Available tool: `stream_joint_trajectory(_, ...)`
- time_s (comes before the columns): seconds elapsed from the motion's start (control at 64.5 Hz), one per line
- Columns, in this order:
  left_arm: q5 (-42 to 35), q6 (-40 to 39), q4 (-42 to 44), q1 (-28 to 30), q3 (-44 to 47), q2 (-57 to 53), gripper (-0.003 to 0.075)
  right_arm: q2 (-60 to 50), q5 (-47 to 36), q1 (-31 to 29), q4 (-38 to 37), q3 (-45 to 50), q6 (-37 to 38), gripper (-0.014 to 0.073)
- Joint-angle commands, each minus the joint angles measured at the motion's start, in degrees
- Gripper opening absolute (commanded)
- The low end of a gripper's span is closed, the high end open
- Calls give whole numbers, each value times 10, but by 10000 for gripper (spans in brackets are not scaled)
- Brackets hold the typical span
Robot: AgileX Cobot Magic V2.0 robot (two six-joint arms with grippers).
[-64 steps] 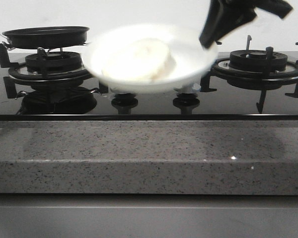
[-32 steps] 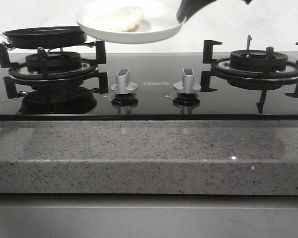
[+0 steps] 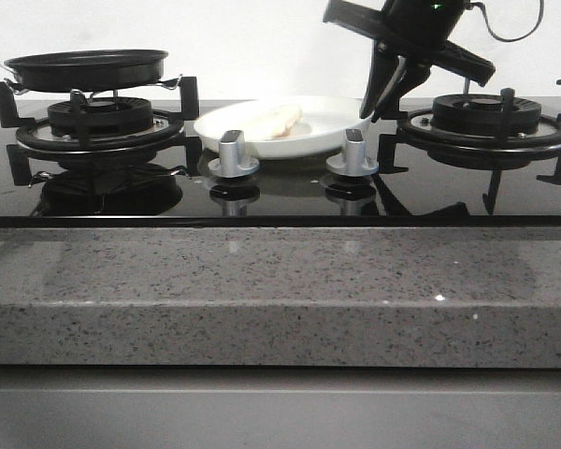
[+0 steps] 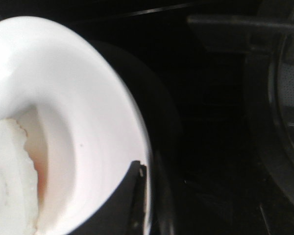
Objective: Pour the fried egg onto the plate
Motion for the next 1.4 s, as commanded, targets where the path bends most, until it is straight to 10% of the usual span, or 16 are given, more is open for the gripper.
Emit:
stream_joint_trajectory(0.0,-39,-6,0,-4,-16,1,534,-39,-28,-2,12,-22,1,214)
stream_joint_trajectory(0.527,-39,-6,0,-4,-16,1,534,-178,50,-2,-50,-2,-50,277)
stream_joint_trajectory(1.38,-39,-6,0,-4,-16,1,534,-774,-66,-1,-99,632,-176,277)
